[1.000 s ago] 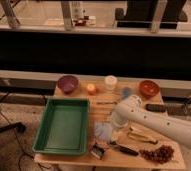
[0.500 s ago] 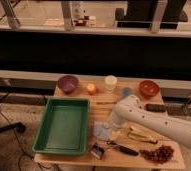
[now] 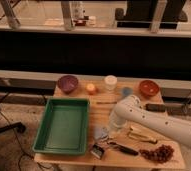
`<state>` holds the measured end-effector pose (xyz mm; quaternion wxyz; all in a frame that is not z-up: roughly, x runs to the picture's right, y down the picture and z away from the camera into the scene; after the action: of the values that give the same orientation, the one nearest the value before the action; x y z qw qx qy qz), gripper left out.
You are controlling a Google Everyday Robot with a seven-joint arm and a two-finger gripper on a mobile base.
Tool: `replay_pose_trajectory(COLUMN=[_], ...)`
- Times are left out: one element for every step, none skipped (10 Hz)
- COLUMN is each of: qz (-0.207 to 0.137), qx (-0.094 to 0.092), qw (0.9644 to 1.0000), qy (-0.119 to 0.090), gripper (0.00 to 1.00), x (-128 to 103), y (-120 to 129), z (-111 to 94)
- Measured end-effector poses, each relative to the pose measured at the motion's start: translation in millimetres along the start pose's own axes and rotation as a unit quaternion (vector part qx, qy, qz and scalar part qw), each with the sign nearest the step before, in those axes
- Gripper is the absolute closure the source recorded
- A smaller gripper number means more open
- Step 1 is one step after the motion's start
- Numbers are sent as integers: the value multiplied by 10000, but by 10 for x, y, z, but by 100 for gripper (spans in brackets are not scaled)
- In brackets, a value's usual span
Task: Place towel in red bowl
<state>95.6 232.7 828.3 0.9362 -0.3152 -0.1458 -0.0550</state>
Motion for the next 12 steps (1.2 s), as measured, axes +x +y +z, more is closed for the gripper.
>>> replay_pose_trajectory(qz=[-28,-29,-24,-21,-5,17,34,41,42,33,28,46], qx=[55,19,14,29,103,212,311,400,466,539,580,620], qw=[10000,10000,10000,10000,9999,9998,9995,9992,9989,9985,9983,9980], qy=[9,-9,0,16,22,10,-8,-19,-24,-36,-53,-72], gripper=[95,96,96,96,96,96,96,96,96,96,96,96], x=[1,-21,-14,-8,-11,-29,-59,-72,-76,-93,-117,-121], y=[-36,-18,-12,-5,-15,-35,-57,-65,-68,-70,-75,-68], z=[-4,5,-7,-38,-116,-260,-411,-523,-592,-664,-724,-793])
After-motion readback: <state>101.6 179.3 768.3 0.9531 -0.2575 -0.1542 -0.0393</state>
